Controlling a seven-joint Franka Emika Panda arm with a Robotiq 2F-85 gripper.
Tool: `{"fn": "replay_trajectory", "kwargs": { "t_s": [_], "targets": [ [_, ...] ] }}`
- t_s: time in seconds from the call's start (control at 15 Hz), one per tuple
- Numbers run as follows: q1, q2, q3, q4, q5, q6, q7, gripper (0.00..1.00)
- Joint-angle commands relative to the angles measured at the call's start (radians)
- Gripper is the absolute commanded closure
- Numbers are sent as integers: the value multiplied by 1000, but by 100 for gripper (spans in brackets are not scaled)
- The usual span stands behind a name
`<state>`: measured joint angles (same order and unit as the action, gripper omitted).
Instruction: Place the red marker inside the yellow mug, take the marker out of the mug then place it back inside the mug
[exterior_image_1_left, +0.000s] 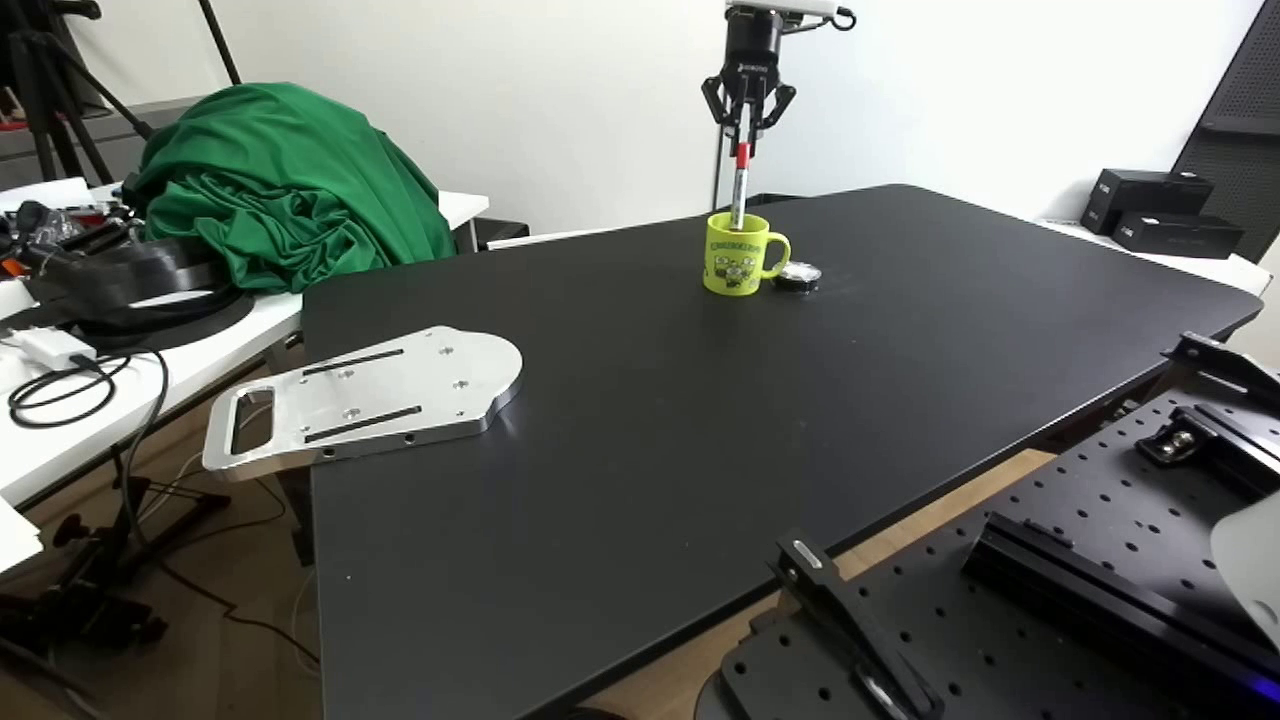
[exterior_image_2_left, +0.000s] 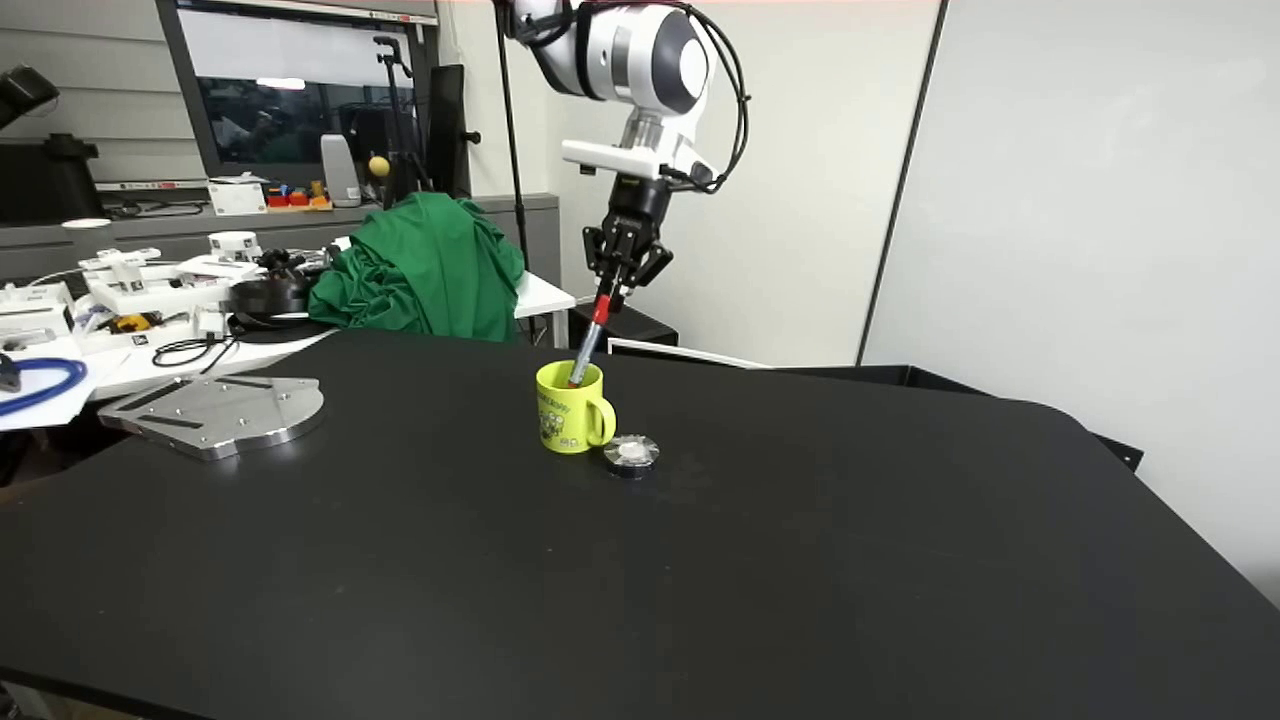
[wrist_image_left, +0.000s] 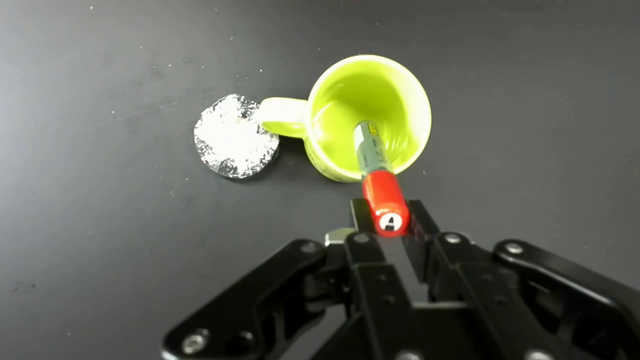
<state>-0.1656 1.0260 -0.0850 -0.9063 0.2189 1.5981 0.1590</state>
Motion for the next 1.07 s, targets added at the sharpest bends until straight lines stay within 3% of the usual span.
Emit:
{"fn": "replay_trajectory", "kwargs": {
  "t_s": [0.0, 0.4, 1.0],
  "targets": [
    [-13, -37, -10, 17, 3, -44, 25, 95],
    [-52, -90, -52, -30, -6, -63, 17, 95],
    [-212, -127, -125, -241, 31, -35, 7, 95]
  ]
}}
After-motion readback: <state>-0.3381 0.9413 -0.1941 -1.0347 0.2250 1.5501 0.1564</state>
